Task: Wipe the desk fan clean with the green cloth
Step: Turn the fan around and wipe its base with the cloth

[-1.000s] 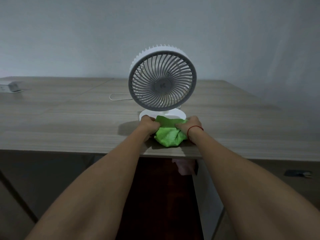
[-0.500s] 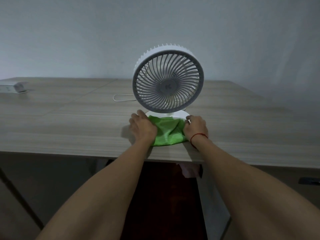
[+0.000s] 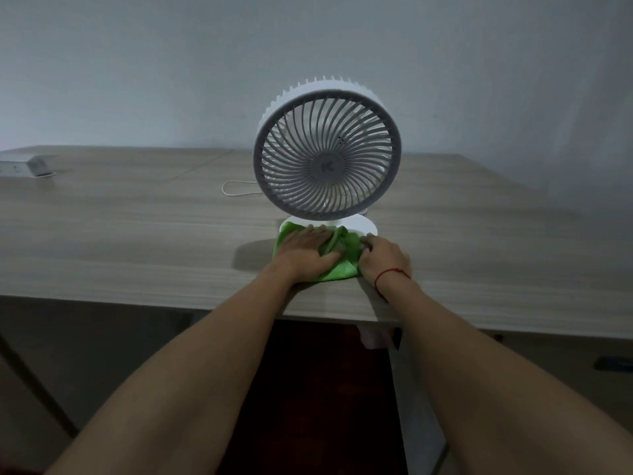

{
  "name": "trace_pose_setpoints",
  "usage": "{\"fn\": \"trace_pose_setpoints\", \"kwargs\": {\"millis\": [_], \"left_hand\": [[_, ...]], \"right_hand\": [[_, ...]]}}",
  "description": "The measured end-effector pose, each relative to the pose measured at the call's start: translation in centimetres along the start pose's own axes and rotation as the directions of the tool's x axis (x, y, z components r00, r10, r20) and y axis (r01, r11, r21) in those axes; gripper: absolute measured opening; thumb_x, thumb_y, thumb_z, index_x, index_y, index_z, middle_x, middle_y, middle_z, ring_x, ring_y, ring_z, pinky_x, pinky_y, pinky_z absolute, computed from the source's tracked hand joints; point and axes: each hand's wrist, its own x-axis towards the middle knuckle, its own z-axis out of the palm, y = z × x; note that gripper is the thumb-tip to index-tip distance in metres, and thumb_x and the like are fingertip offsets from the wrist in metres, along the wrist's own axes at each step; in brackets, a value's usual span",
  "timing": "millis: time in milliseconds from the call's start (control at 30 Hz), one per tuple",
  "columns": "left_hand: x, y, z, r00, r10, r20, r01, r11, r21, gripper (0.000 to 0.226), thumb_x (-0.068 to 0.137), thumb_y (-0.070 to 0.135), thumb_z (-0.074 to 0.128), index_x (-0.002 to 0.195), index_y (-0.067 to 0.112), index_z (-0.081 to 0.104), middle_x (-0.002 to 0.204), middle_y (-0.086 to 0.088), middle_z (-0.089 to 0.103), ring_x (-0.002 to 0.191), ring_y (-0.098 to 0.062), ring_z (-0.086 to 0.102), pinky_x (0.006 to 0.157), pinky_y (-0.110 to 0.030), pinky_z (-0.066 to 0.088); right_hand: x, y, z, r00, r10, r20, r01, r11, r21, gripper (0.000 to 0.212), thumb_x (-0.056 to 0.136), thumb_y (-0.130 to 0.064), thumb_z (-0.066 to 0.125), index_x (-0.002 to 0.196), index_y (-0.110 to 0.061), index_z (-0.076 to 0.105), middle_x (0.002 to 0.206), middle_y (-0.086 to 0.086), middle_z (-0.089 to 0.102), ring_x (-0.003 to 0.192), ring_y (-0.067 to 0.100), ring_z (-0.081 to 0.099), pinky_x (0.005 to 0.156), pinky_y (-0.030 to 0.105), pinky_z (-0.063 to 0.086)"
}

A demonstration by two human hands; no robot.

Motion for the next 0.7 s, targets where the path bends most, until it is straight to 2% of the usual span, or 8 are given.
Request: {"fn": "trace_pose_setpoints", "kwargs": {"millis": [167,267,333,433,600,700], "left_hand": [[1.5,-0.9,-0.6,0.992,-0.123,-0.030,0.123,0.992,-0.018,0.058,0.099,0.052,0.025,0.150,0.024,0.032,0.159,-0.008,0.029,0.147,-0.028,0.026,0.119,-0.039,0.020],[1.6,-0.6,-0.3,0.993,-0.115,-0.039,0.117,0.992,0.040,0.067,0.094,0.061,0.024,0.148,0.023,0.034,0.157,-0.004,0.033,0.146,-0.026,0.028,0.119,-0.041,0.022],[1.0,-0.5,0.2,0.997,-0.074,-0.036,0.076,0.994,0.075,0.079,0.088,0.072,0.022,0.150,0.024,0.031,0.159,0.000,0.030,0.148,-0.023,0.023,0.121,-0.043,0.017],[-0.1,-0.9,0.6,0.999,-0.046,-0.014,0.047,0.995,0.086,0.084,0.084,0.076,0.028,0.152,0.027,0.025,0.162,0.003,0.021,0.151,-0.020,0.015,0.123,-0.043,0.012],[-0.8,-1.3,0.0,0.999,0.037,-0.014,-0.037,0.999,0.025,0.062,0.098,0.054,0.029,0.153,0.024,0.025,0.162,0.001,0.023,0.151,-0.018,0.016,0.122,-0.039,0.009],[0.0,-2.4,-0.6,1.000,0.008,-0.003,-0.008,1.000,0.012,0.058,0.101,0.047,0.027,0.151,0.017,0.029,0.159,-0.006,0.031,0.148,-0.022,0.025,0.120,-0.036,0.014]], "right_hand": [[0.5,-0.2,0.3,0.999,0.000,-0.040,-0.003,0.998,-0.058,0.033,0.096,-0.035,0.040,0.115,-0.020,0.062,0.116,0.011,0.067,0.109,0.033,0.060,0.092,0.038,0.043],[0.5,-0.4,0.7,0.997,-0.018,-0.069,0.010,0.994,-0.106,0.033,0.095,-0.040,0.040,0.108,-0.015,0.059,0.109,0.012,0.067,0.103,0.034,0.061,0.087,0.040,0.044],[0.8,-0.4,0.8,0.998,-0.041,-0.051,0.035,0.993,-0.111,0.034,0.096,-0.035,0.037,0.113,-0.016,0.058,0.116,0.013,0.064,0.108,0.035,0.058,0.089,0.041,0.043],[1.4,-0.3,0.6,0.994,-0.067,0.084,0.070,0.997,-0.037,0.041,0.098,-0.032,0.031,0.134,-0.020,0.048,0.141,0.010,0.048,0.128,0.032,0.046,0.103,0.043,0.038],[1.5,-0.2,0.4,0.983,-0.082,0.164,0.087,0.996,-0.020,0.053,0.097,-0.044,0.034,0.147,-0.025,0.035,0.160,-0.004,0.024,0.143,0.026,0.033,0.117,0.043,0.027],[1.6,-0.4,0.6,0.980,-0.122,0.160,0.125,0.992,-0.012,0.052,0.099,-0.043,0.034,0.147,-0.022,0.036,0.161,-0.002,0.023,0.144,0.025,0.030,0.119,0.041,0.023]]}}
